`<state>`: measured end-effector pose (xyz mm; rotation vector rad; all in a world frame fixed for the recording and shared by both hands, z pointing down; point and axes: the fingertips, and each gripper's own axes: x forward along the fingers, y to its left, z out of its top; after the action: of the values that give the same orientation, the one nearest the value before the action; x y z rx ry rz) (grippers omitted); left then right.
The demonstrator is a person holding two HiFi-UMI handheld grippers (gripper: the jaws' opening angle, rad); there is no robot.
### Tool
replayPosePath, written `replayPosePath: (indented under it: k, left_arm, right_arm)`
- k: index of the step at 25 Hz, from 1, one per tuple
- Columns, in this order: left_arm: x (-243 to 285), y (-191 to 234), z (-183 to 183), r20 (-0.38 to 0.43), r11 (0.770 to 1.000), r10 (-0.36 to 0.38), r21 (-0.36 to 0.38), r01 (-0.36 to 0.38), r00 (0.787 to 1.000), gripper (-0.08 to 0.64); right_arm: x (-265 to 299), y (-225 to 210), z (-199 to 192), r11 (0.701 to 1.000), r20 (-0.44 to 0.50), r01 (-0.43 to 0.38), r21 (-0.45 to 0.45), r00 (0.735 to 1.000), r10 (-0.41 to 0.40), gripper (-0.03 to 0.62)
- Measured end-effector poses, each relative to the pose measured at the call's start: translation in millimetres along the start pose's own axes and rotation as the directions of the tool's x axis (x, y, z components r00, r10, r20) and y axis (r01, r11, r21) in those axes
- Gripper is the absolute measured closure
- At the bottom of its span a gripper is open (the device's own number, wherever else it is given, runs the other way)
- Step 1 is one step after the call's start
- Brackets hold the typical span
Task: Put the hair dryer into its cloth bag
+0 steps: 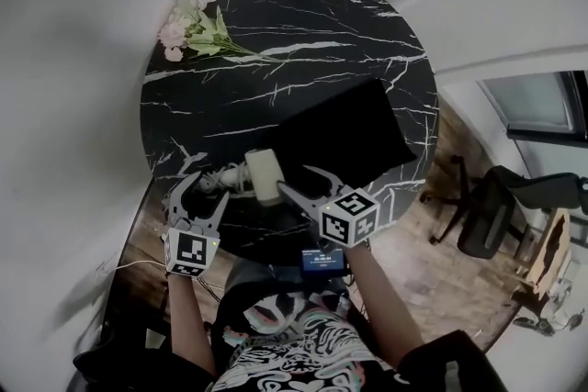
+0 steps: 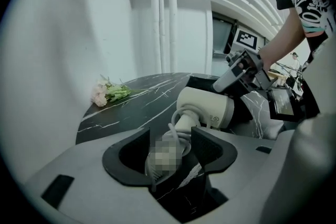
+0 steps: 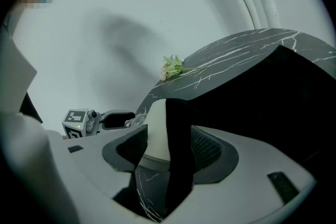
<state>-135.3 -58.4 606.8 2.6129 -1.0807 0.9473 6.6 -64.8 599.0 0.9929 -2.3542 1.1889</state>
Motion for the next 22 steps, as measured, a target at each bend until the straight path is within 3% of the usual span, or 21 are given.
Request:
replayPosePath:
  k: [5,12,14,17,18,19,22]
  left_arm:
    - [1.3,0.3,-4.2,-0.001,1.0,-0.01,0.001,0.01,1.0,0.316]
    - [3.4,-0.7,-2.9,0.007,0.999,-0.027,0.027,0.027,1.0,0.314]
    - [3.6,-2.0,-5.4,0.0,0.999,-0.031,0.022,0.031,1.0,0.314]
    - [3.7,-1.4,-4.3,-0.004,0.999,-0.035,0.035,0.035,0.999,0.314]
    - [3.6,-0.7,-3.7,-0.004,0.999,-0.031,0.042,0.031,1.0,0.314]
    - [3.3,0.0,-3.4,-0.004,0.998,-0.025,0.05,0.025,1.0,0.307]
    - [3.4,-1.8,-7.4,-0.034,0.996,-0.029,0.08,0.032,0.999,0.298]
  right_arm:
    - [4.4,-2.3,-2.8,0.989,0.001,-0.096,0.115,0.995,0.097,0.383]
    - [9.2,2.6,-3.0,0.955,0.001,-0.212,0.207,0.976,0.216,0.387]
    - [7.7,5.2,-2.5,0.949,0.004,-0.235,0.21,0.971,0.239,0.422]
    - [4.9,4.4,0.9,0.956,0.006,-0.226,0.189,0.973,0.229,0.481]
    - [4.3,2.2,1.8,0.961,0.002,-0.209,0.18,0.977,0.212,0.543]
    - [4.1,0.1,1.9,0.967,-0.006,-0.191,0.168,0.981,0.194,0.566]
    - [1.9,0.4,2.4,0.983,-0.023,-0.155,0.102,0.987,0.158,0.566]
